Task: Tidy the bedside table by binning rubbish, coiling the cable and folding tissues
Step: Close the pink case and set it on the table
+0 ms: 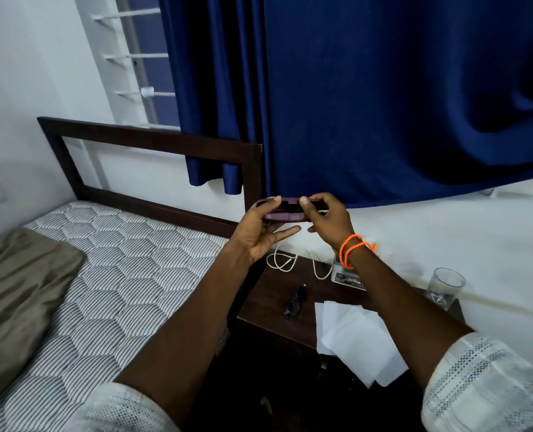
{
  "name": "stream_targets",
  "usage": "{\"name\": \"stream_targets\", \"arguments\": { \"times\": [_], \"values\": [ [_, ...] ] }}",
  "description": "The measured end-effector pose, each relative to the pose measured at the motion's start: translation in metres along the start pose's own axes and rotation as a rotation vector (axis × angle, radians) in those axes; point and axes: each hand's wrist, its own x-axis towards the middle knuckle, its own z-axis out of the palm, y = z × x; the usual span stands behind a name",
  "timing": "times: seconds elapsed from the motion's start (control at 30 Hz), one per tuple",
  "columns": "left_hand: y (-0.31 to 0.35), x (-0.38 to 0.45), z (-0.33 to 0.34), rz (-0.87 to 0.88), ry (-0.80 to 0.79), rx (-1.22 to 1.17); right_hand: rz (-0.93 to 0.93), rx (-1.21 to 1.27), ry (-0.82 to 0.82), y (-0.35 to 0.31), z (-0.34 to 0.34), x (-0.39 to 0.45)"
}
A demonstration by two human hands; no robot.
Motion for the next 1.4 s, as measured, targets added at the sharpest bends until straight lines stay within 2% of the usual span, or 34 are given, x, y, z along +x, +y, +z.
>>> {"name": "stream_targets", "arguments": {
  "times": [0.33,0.47,0.67,0.77,0.87,0.93,1.07,1.23,1.4],
  "values": [
    [-0.013,0.014,-0.023,0.062,0.007,-0.012,-0.041,-0.004,-0.080,0.016,0.005,0.005],
    [-0.019,0.019,-0.032,0.078,0.087,0.011,-0.016,-0.009,-0.093,0.030,0.010,0.004],
    [-0.037,0.029,-0.057,0.083,0.173,-0.043,0.208,0.026,-0.070,0.051,0.022,-0.001],
    [-0.046,0.034,-0.071,0.082,0.220,-0.097,0.315,0.030,0.006,0.073,0.026,-0.004],
    [-0.055,0.039,-0.088,0.086,0.247,-0.127,0.328,-0.158,0.038,0.103,0.029,-0.009],
    [-0.061,0.041,-0.098,0.076,0.265,-0.124,0.223,-0.425,-0.057,0.128,0.029,-0.014],
    [-0.076,0.049,-0.115,0.048,0.279,-0.084,0.004,-0.869,-0.418,0.170,0.031,-0.032],
    [-0.090,0.058,-0.129,0.022,0.273,-0.113,-0.155,-1.099,-0.651,0.203,0.046,-0.041],
    [-0.095,0.064,-0.131,-0.005,0.240,-0.132,-0.188,-1.263,-0.736,0.222,0.058,-0.044]
  ]
}}
